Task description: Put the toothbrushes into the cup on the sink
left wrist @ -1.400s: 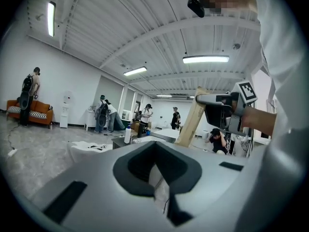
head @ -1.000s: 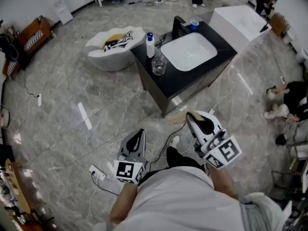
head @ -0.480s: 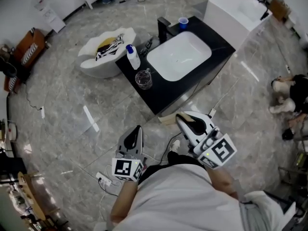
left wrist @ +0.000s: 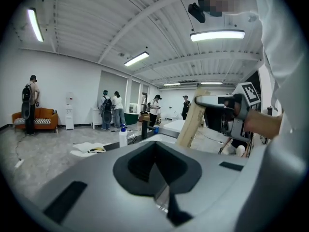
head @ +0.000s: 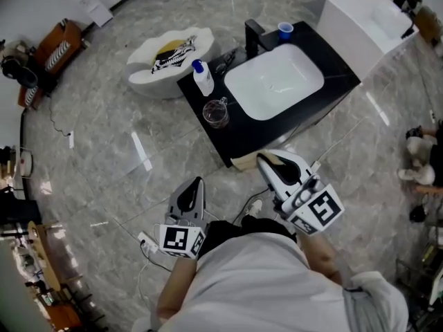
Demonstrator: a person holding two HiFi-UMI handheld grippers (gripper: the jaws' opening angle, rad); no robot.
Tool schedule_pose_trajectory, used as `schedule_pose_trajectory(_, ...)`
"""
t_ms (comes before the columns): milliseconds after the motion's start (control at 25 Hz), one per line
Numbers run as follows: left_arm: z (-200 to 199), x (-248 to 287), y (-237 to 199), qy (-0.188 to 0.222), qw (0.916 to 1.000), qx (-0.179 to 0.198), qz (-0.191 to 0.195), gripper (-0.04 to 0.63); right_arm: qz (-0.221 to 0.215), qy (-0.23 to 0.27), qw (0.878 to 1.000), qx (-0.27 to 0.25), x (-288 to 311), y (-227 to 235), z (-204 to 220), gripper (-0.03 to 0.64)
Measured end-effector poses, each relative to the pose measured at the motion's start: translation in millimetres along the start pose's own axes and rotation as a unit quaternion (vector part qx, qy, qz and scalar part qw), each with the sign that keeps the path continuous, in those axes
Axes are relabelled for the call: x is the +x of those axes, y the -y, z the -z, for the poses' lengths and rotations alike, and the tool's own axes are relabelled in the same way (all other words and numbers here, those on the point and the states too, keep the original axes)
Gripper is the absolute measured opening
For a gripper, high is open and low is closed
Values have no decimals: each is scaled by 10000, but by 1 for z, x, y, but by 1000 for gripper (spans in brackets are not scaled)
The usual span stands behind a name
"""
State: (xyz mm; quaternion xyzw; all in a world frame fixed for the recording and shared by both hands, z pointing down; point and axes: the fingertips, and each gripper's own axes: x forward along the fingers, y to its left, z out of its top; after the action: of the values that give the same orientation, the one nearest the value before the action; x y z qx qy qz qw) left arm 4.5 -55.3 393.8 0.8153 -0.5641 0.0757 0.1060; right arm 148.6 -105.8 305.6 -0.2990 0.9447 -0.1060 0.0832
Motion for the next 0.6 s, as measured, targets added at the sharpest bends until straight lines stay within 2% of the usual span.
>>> schedule_pose_trajectory(280, -8, -5, -1, -157, 9996, 103, -220, 2, -191, 93, 9996, 172, 3, 0, 1, 55)
schedule_pose_trajectory(600, -10, -11, 1, -60, 9994, 155, -294, 2, -261, 183, 9993, 177, 2, 1, -5, 55)
